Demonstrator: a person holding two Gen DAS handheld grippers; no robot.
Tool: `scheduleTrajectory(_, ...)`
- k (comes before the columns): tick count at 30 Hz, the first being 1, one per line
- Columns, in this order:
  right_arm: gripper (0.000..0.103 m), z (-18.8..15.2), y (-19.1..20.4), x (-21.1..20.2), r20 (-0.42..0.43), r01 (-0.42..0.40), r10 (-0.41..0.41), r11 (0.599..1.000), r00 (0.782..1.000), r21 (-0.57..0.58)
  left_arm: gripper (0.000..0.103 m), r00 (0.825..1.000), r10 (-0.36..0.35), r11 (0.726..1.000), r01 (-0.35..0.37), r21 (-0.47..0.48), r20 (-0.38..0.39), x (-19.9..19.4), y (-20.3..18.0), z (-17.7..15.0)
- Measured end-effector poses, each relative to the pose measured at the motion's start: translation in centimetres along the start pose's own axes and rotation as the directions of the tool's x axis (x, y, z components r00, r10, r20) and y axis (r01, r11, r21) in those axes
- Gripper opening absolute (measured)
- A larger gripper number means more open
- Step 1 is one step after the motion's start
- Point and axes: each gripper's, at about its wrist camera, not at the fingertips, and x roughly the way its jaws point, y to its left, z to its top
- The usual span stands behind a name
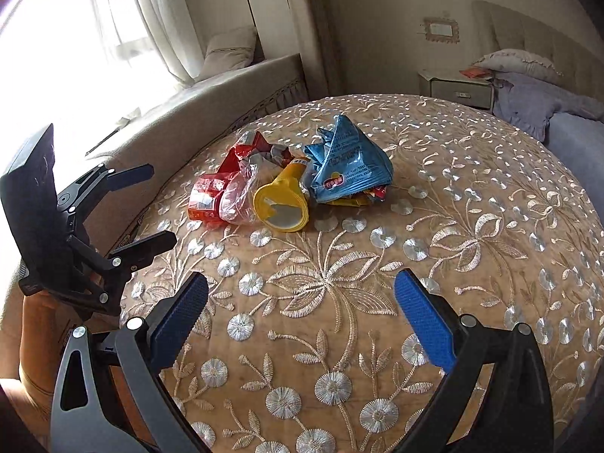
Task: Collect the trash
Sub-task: 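Grasp the red-labelled clear bottle with the left tool while the right tool grasps the yellow cup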
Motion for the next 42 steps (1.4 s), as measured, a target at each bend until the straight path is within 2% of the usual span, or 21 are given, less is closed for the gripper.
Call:
scheduleTrajectory(2,0.098,0.9,0.0,1.7,-0.01,-0.001,0.002,1.0,1.0,0.021,0.098,0.998,-0.056,0.998,0.056,0.011,0.009,0.8,0.6,0.4)
scheduleTrajectory(4,0.098,1.7,-0.1,3.2,-0.028,0.008,-0.007,0.999,1.0,0.032,0.098,0.994,-0.112,0.992,0.112,0.06,-0.002,1.9,1.0,0.7)
scheduleTrajectory(7,0.098,2.9,-0.3,5.0,-0.059,0.01,-0.007,0.999,0.998,0.044,0.098,0.982,-0.176,0.98,0.181,0.087,-0.065,4.2,2.0,1.2)
scheduleTrajectory(11,0.098,4.0,-1.0,6.6,-0.094,-0.001,0.009,0.996,0.996,0.085,0.098,0.969,-0.226,0.969,0.234,0.08,-0.098,6.3,3.0,1.7)
scheduleTrajectory(16,0.098,5.0,-0.7,7.8,-0.101,0.007,-0.001,0.999,0.995,0.05,0.098,0.939,-0.278,0.949,0.3,0.092,-0.202,8.4,2.7,1.0)
scheduleTrajectory(18,0.098,5.2,-0.6,8.4,-0.109,0.017,-0.012,0.999,0.994,0.046,0.098,0.936,-0.284,0.947,0.308,0.093,-0.207,8.4,2.4,0.5)
scheduleTrajectory(21,0.092,5.2,-0.8,9.5,-0.133,0.035,-0.025,0.997,0.991,0.071,0.097,0.925,-0.313,0.939,0.336,0.076,-0.218,8.4,2.0,0.1)
scheduleTrajectory(24,0.077,5.2,-1.1,10.5,-0.165,0.01,0.009,0.994,0.986,0.112,0.094,0.943,-0.256,0.953,0.283,0.108,-0.212,8.5,1.3,-0.4)
scheduleTrajectory(26,0.065,5.1,-0.7,11.1,-0.184,0.018,0.002,0.994,0.983,0.103,0.09,0.95,-0.242,0.959,0.265,0.099,-0.196,8.2,1.4,-0.5)
scheduleTrajectory(27,0.065,5.0,-0.5,11.3,-0.189,0.022,-0.003,0.995,0.982,0.1,0.081,0.955,-0.234,0.963,0.254,0.092,-0.181,7.8,1.5,-0.5)
scheduleTrajectory(30,0.062,5.2,-0.3,11.6,-0.179,0.021,-0.001,0.994,0.984,0.109,0.08,0.956,-0.237,0.967,0.249,0.05,-0.175,7.6,2.1,-0.4)
scheduleTrajectory(31,0.057,5.3,-0.3,11.7,-0.177,0.014,0.007,0.993,0.984,0.117,0.079,0.958,-0.225,0.97,0.237,0.052,-0.176,7.6,2.0,-0.4)
scheduleTrajectory(36,0.056,4.9,0.0,10.7,-0.142,0.012,0.004,0.994,0.99,0.108,0.074,0.979,-0.148,0.985,0.159,0.068,-0.143,6.6,1.6,-0.6)
scheduleTrajectory(42,0.056,2.9,0.8,7.0,-0.101,0.021,-0.016,0.999,0.995,0.045,0.066,0.99,-0.129,0.991,0.13,0.017,-0.065,3.7,1.2,-0.9)
